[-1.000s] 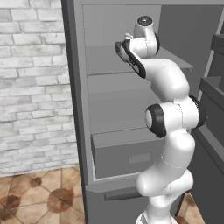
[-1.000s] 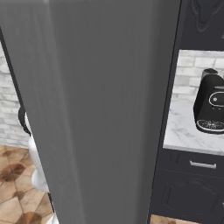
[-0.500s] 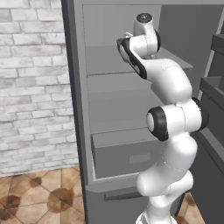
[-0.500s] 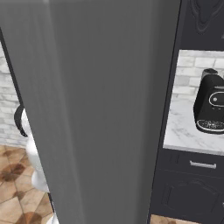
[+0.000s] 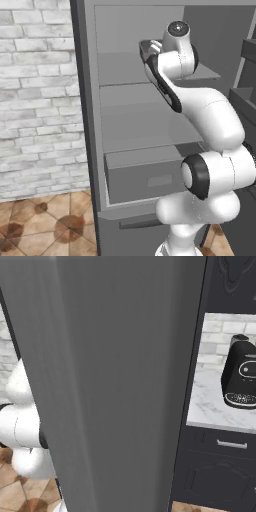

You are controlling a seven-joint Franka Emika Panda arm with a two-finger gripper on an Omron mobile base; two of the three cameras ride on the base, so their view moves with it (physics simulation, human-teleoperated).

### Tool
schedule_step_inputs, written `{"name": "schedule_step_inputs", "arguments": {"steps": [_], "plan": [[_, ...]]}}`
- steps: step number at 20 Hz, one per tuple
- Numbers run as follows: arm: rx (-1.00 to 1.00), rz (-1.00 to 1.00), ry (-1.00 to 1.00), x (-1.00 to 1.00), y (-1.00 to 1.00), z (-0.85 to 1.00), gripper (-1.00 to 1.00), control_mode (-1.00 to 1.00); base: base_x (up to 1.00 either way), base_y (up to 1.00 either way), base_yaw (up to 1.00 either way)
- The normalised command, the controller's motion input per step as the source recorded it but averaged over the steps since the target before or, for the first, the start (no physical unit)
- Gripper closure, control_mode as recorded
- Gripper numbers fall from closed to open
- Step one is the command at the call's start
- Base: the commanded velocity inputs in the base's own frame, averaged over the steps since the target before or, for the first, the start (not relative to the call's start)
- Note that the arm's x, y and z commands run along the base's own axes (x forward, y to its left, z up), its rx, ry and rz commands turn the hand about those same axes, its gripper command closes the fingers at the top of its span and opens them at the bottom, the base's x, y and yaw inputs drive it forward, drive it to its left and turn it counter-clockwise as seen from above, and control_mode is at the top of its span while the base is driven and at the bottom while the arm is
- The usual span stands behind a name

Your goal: Place the tupperware containing the fish and garlic meal in the microwave. Close the microwave door and press the start button to reheat the meal.

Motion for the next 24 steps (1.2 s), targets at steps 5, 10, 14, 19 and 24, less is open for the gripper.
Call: {"name": "schedule_step_inputs", "arguments": {"steps": [5, 10, 14, 19, 24], "plan": [[0.00, 0.00, 0.02, -1.00, 0.03, 0.00, 1.00, -1.00, 0.00, 0.00, 0.00], [0.00, 0.00, 0.11, -1.00, 0.06, 0.00, 1.00, -1.00, 0.00, 0.00, 0.00], [0.00, 0.05, 0.11, -1.00, 0.08, -0.13, 1.00, -1.00, 0.00, 0.00, 0.00], [0.00, 0.03, 0.14, -0.94, 0.02, -0.17, 1.00, -1.00, 0.00, 0.00, 0.00], [0.00, 0.00, 0.20, -0.54, 0.00, -0.33, 1.00, -1.00, 0.00, 0.00, 0.00]]}}
